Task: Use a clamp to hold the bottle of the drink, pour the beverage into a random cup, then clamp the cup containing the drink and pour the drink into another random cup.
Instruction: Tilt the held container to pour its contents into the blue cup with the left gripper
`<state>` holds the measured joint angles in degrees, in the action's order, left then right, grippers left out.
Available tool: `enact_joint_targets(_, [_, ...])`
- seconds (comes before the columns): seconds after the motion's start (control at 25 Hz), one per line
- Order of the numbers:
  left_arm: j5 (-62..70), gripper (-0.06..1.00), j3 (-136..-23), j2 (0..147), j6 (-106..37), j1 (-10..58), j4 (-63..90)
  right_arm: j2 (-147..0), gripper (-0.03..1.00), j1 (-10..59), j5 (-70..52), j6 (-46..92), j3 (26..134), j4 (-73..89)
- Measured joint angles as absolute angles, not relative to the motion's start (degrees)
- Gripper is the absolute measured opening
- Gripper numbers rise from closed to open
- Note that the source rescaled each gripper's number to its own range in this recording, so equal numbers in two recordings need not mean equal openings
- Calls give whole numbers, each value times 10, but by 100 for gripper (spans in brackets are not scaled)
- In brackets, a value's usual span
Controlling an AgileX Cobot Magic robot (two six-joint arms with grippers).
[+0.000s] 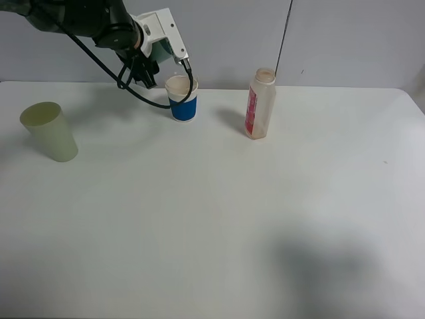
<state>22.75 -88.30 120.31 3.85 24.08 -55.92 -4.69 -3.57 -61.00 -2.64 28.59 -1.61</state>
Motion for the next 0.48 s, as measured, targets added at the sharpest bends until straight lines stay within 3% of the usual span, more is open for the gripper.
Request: enact_joint_targets(0.48, [221,1,-883,1226,39,241,-570,-47,100,-36,-610,-26,286,-16])
